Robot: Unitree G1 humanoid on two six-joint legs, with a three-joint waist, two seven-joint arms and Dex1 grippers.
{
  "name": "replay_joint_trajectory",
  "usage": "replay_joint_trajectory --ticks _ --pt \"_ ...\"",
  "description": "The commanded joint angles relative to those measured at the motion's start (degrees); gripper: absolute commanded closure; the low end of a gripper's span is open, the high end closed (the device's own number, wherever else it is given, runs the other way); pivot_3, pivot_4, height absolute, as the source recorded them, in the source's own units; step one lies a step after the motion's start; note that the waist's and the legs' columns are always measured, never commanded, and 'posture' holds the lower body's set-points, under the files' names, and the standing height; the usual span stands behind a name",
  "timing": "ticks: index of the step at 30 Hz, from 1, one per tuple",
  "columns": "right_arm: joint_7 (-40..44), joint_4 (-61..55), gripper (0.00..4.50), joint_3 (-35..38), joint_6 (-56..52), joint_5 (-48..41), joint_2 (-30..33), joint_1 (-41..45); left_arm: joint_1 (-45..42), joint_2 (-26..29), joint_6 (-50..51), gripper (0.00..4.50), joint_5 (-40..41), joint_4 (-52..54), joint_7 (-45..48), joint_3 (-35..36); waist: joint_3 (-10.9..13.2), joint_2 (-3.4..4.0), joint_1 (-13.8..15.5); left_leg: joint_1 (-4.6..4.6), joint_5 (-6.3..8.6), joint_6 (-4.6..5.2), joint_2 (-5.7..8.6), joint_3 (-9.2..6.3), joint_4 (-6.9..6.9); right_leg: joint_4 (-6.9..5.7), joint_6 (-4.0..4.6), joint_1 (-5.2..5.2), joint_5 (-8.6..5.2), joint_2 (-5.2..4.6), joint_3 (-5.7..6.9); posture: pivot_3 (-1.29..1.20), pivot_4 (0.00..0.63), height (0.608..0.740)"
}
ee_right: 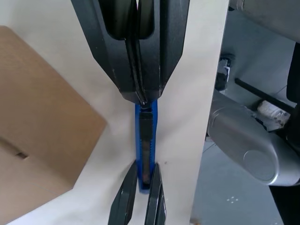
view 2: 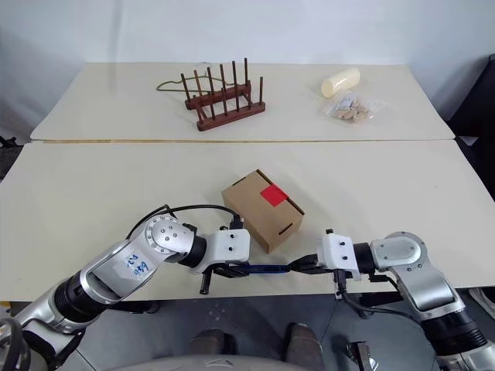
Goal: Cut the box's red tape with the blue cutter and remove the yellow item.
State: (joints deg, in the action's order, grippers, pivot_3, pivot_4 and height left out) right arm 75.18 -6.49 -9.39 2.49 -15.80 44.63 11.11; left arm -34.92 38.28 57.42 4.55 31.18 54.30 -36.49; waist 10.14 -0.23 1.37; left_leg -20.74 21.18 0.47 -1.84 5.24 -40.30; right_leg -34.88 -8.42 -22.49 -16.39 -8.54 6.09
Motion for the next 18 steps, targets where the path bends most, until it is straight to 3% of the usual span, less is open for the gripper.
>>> replay_joint_trajectory --ticks 1,18 --pt "0.5 -0.16 4.46 -0.7 1.08 0.23 -0.49 0.51 1.51 0.85 2.11 4.08 0.63 -0.79 0.38 -2.96 0.0 0.0 0.0 0.0 0.0 0.0 0.0 -0.01 0.0 0.0 0.0 0.0 0.0 0.0 0.01 0.0 0.15 0.74" --pt "-1.42 0.61 4.46 -5.94 -0.54 3.82 -5.11 2.64 0.83 0.37 2.59 4.08 0.56 -1.11 -0.37 -3.07 -0.01 0.01 -0.09 0.22 -0.01 -0.02 -0.01 0.04 0.0 -0.1 0.02 0.12 -0.01 0.0 -0.08 0.0 0.15 0.74"
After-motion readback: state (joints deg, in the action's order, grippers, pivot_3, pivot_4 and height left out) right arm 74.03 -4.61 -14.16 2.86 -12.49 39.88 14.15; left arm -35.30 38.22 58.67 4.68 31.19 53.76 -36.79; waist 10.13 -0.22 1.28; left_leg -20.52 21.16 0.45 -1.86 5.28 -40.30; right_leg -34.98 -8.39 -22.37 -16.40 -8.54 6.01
